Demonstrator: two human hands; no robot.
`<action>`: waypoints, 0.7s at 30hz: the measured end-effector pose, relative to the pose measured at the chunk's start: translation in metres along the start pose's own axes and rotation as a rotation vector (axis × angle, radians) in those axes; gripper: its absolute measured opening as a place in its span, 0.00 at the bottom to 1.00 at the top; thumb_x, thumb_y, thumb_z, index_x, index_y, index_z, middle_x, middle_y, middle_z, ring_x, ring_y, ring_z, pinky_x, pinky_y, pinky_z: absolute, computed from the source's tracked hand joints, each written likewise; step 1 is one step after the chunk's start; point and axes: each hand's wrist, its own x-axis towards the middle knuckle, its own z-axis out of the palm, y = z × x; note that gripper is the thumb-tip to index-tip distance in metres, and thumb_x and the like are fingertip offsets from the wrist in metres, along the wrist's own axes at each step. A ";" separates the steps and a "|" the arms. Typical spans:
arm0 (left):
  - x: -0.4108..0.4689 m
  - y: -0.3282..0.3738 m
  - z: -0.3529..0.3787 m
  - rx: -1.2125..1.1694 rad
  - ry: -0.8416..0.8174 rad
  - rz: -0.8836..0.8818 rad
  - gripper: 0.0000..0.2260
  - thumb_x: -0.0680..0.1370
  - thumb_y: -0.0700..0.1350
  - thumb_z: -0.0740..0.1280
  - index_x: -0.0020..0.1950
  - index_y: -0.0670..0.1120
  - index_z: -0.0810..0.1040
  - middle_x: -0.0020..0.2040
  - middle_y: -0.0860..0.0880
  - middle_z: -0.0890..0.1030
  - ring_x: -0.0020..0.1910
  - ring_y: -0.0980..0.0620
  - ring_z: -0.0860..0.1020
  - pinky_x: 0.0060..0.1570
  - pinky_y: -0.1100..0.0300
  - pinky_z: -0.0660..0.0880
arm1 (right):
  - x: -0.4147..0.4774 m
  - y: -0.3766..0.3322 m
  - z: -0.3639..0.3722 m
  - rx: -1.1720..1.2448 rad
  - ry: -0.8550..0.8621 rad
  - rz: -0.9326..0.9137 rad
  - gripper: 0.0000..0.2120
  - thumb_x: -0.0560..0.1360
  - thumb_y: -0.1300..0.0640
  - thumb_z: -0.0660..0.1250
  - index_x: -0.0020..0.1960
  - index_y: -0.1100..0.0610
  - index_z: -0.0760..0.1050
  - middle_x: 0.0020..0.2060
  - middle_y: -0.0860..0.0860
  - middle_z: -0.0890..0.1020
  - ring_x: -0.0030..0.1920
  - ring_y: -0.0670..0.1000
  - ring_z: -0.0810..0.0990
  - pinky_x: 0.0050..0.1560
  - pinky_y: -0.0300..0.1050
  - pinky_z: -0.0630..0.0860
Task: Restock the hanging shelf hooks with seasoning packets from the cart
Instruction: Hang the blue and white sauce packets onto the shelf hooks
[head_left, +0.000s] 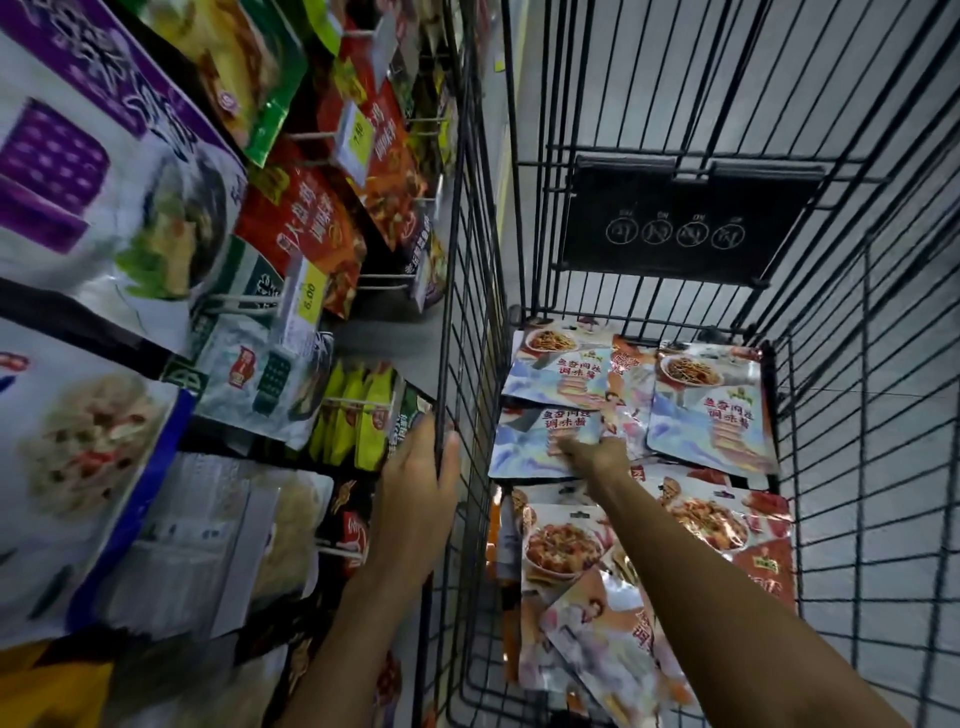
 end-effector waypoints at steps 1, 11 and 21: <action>0.000 0.000 -0.001 -0.002 0.001 0.003 0.13 0.81 0.42 0.60 0.62 0.38 0.75 0.52 0.43 0.80 0.50 0.47 0.77 0.45 0.66 0.66 | -0.001 -0.001 0.000 0.063 -0.042 0.024 0.21 0.73 0.59 0.72 0.61 0.67 0.72 0.56 0.63 0.79 0.56 0.62 0.79 0.56 0.56 0.78; -0.009 0.030 -0.026 0.116 0.145 0.095 0.14 0.79 0.37 0.63 0.64 0.36 0.73 0.58 0.39 0.78 0.57 0.43 0.76 0.54 0.60 0.68 | -0.073 0.009 -0.085 0.249 -0.028 0.006 0.11 0.75 0.68 0.67 0.56 0.66 0.74 0.41 0.60 0.80 0.36 0.56 0.80 0.33 0.47 0.77; 0.008 0.099 0.047 -0.856 -0.485 -0.512 0.12 0.75 0.41 0.70 0.58 0.41 0.77 0.57 0.43 0.81 0.55 0.48 0.80 0.54 0.63 0.77 | -0.152 0.026 -0.165 0.588 -0.357 -0.254 0.15 0.70 0.64 0.69 0.56 0.67 0.76 0.49 0.64 0.84 0.48 0.62 0.84 0.43 0.48 0.82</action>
